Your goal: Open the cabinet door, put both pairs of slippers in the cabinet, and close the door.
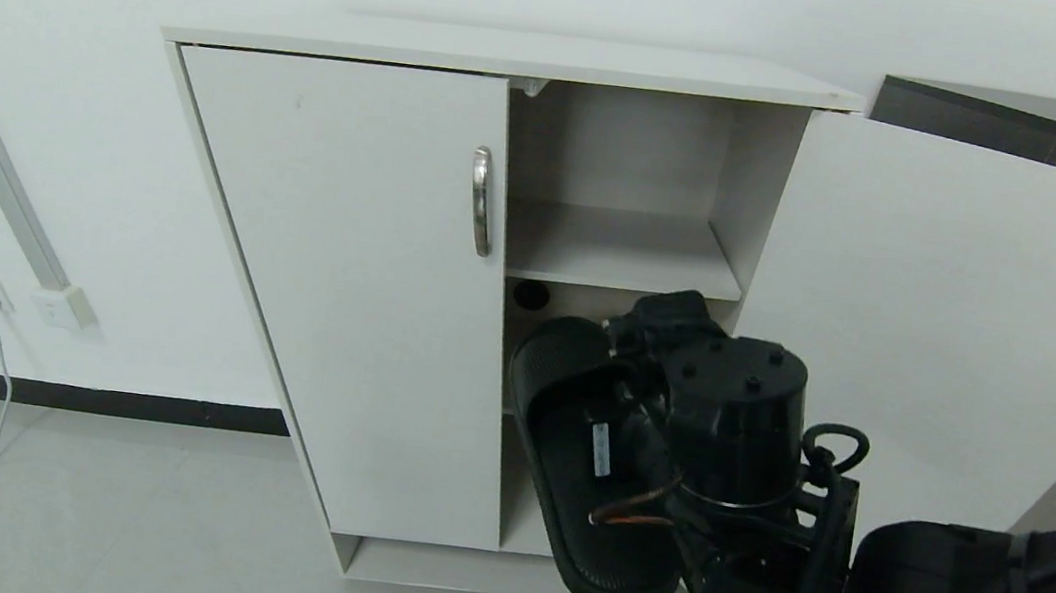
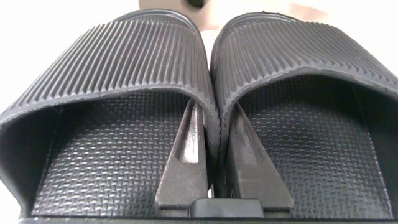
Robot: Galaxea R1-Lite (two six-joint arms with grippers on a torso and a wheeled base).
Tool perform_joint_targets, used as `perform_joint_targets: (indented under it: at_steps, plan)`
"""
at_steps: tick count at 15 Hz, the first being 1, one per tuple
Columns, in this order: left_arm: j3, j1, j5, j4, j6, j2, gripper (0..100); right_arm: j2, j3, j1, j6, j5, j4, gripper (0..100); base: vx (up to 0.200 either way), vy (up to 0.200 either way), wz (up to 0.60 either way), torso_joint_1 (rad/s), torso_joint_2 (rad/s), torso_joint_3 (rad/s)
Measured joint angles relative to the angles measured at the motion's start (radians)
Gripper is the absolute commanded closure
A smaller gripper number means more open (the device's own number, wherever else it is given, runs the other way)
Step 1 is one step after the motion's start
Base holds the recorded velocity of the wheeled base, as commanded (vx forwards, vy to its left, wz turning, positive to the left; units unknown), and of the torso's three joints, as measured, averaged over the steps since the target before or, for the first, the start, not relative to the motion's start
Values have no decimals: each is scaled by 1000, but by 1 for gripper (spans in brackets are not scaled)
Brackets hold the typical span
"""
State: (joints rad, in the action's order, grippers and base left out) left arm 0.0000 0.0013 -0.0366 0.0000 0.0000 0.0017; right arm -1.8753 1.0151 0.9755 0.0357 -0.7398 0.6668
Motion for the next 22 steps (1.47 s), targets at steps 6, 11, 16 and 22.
perform_joint_targets:
  at_steps: [6, 11, 16, 22]
  plan:
    - [0, -1, 0, 0, 0, 0, 100, -21, 273, -17, 113, -108, -236, 100, 0, 0, 0, 0, 0, 0]
    - [0, 0, 0, 0, 2, 0, 100, -33, 276, -42, 165, -109, -282, 100, 80, 0, 0, 1, 1, 0]
    - [0, 0, 0, 0, 3, 0, 100, -36, 276, -51, 168, -107, -281, 100, 200, 0, 0, 2, 1, 1]
    - [0, 0, 2, 0, 4, 0, 100, -44, 254, -51, 170, -107, -280, 100, 200, 0, 0, 5, 2, -1]
